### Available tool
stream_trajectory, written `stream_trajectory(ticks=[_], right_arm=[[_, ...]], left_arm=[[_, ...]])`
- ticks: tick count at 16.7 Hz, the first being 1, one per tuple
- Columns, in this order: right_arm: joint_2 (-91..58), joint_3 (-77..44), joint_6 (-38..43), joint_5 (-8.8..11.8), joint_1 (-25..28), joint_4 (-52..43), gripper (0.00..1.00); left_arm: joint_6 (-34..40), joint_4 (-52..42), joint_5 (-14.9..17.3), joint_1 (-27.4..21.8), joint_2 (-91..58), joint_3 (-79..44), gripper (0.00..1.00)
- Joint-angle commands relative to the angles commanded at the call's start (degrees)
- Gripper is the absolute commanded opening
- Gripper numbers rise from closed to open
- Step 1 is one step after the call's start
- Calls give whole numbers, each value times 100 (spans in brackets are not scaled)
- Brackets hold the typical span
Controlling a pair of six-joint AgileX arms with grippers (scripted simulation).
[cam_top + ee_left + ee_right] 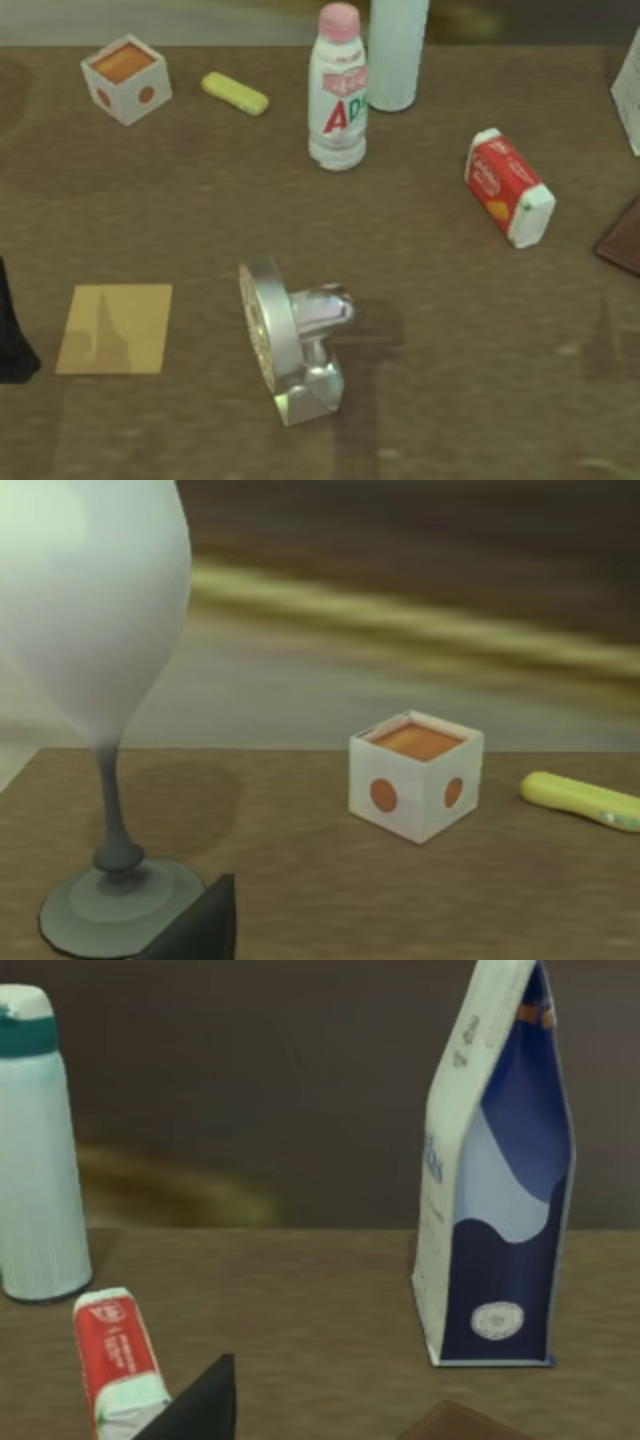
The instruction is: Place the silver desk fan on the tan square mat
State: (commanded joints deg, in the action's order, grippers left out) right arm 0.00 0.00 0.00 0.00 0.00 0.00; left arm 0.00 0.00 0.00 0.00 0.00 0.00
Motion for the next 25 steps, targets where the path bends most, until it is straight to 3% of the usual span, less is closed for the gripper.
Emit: stream_trajectory(ticks=[4,8,20,25], right_arm=[[0,0,0,0,0,0,100],[0,0,0,0,0,0,100],[0,0,0,0,0,0,100],[0,0,0,0,0,0,100]], left_arm=[[111,-177,-4,-87,-177,-166,100],[768,-1214,-31,-551,-1264,-1194,100],[4250,-5757,20,-2879,-7899,-7329,100],[5323,-7313,22,-3642,-9960,-9090,100]])
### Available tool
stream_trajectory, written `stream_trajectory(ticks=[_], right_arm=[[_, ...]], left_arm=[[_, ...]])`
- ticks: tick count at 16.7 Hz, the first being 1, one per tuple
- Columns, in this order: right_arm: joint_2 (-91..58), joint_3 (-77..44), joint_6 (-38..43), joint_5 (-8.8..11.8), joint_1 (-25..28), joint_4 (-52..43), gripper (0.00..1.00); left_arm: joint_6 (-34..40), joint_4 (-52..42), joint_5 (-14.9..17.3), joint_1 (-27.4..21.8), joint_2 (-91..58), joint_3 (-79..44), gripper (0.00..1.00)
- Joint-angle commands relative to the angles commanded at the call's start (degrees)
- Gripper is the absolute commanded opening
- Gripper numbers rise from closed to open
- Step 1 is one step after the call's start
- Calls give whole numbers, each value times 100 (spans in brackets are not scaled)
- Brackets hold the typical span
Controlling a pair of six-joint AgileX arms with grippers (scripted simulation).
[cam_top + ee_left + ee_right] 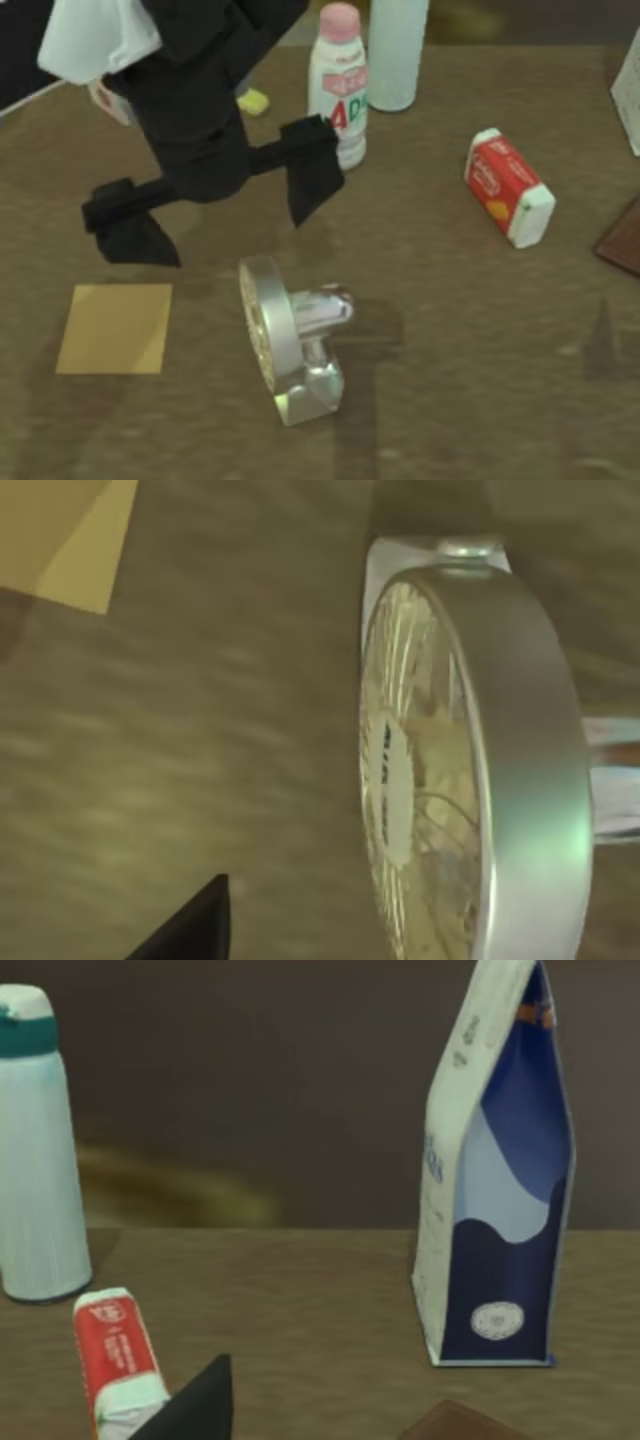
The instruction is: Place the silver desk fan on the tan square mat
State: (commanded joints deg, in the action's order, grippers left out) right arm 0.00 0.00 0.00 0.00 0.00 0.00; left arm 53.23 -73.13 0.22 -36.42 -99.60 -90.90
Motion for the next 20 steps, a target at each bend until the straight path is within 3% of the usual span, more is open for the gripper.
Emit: stream_trajectory(ticks=[4,10,20], right_arm=[[0,0,0,0,0,0,100],[0,0,0,0,0,0,100],[0,0,0,0,0,0,100]], left_arm=[[412,-652,-10,-295,-780,-659,100],[428,-658,-10,-287,-813,-666,100],[426,429,-10,-302,-863,383,100]])
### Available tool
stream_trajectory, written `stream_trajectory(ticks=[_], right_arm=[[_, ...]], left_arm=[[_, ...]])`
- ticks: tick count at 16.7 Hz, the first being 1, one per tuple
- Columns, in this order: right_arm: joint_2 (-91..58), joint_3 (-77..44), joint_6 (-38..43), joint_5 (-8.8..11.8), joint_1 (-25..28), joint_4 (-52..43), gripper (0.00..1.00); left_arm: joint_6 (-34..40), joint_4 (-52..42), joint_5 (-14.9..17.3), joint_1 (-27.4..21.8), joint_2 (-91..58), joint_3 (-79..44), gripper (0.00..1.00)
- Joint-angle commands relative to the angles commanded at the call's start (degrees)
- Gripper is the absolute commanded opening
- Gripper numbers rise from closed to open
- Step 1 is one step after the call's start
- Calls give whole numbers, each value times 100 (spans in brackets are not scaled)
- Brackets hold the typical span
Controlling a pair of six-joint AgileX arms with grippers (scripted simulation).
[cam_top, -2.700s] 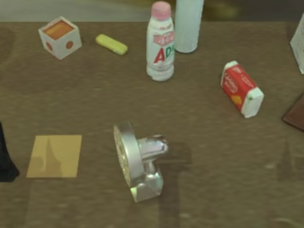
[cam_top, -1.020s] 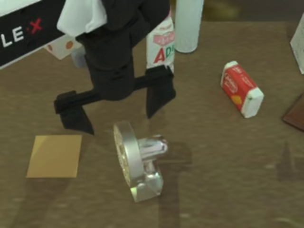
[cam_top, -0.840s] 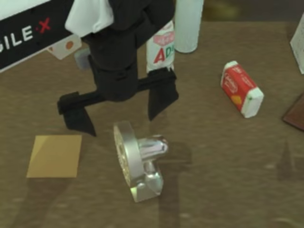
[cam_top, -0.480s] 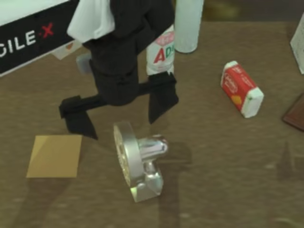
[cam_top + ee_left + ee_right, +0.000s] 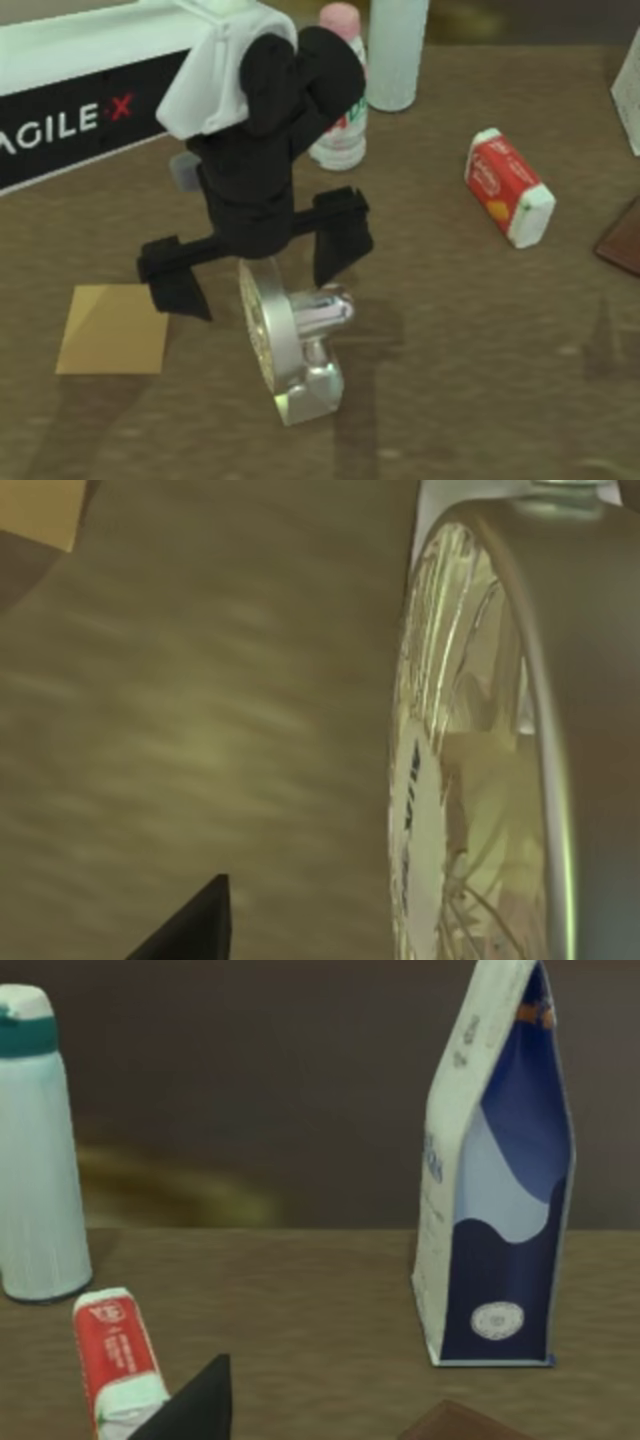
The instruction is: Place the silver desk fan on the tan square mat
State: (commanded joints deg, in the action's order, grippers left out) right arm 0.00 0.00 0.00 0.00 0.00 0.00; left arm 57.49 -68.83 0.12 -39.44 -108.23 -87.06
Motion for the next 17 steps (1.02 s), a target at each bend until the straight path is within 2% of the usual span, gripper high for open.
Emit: stream_trajectory(ticks=[2,15,17], right_arm=[[0,0,0,0,0,0,100],[0,0,0,0,0,0,100],[0,0,0,0,0,0,100]], left_arm=[[0,0,0,0,0,0,100],[0,0,0,0,0,0,2],[0,0,0,0,0,0,0]])
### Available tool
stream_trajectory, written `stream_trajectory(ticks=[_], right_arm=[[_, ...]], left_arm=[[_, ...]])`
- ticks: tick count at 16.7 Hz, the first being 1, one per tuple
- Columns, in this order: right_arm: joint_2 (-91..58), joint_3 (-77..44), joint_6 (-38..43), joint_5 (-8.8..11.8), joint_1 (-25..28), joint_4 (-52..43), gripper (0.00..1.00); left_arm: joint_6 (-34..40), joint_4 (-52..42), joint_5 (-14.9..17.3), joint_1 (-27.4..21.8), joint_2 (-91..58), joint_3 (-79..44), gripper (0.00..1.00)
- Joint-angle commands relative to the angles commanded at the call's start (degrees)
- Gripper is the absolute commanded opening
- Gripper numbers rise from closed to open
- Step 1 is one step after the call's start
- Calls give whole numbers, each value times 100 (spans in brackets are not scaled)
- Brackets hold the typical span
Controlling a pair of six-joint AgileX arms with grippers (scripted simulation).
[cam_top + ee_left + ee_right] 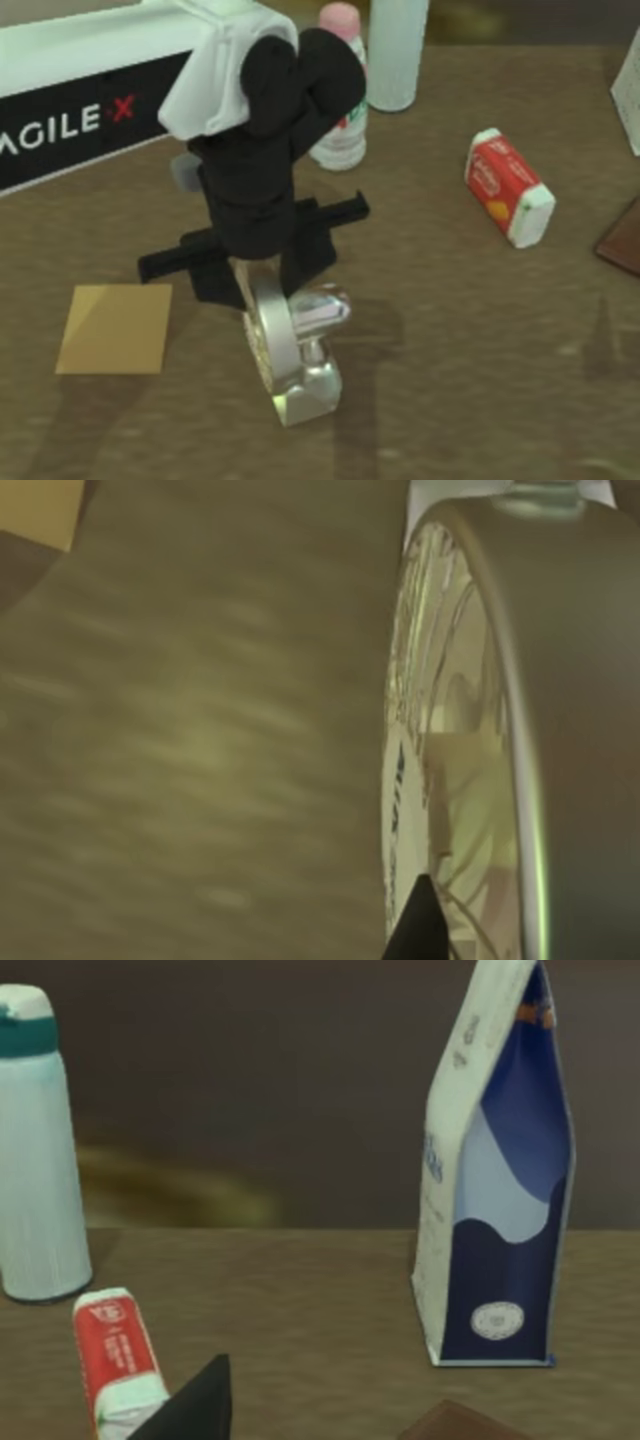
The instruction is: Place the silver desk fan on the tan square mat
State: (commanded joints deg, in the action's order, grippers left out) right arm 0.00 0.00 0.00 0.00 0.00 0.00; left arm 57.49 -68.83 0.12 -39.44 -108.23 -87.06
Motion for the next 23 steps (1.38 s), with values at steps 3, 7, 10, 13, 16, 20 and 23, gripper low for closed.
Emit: stream_trajectory(ticks=[3,7,10,13,16,20,23], right_arm=[[0,0,0,0,0,0,100],[0,0,0,0,0,0,100],[0,0,0,0,0,0,100],[0,0,0,0,0,0,100],[0,0,0,0,0,0,100],[0,0,0,0,0,0,100],[0,0,0,0,0,0,100]], left_arm=[[0,0,0,0,0,0,0],[-6,-2,0,4,5,-5,0],[1,-243,1,18,1,-245,0],[12,-831,0,73,10,-801,0],[6,-1124,0,107,40,-1093,0],[11,-1112,-1,86,28,-1075,0],[403,-1118,-2,342,126,-951,0]])
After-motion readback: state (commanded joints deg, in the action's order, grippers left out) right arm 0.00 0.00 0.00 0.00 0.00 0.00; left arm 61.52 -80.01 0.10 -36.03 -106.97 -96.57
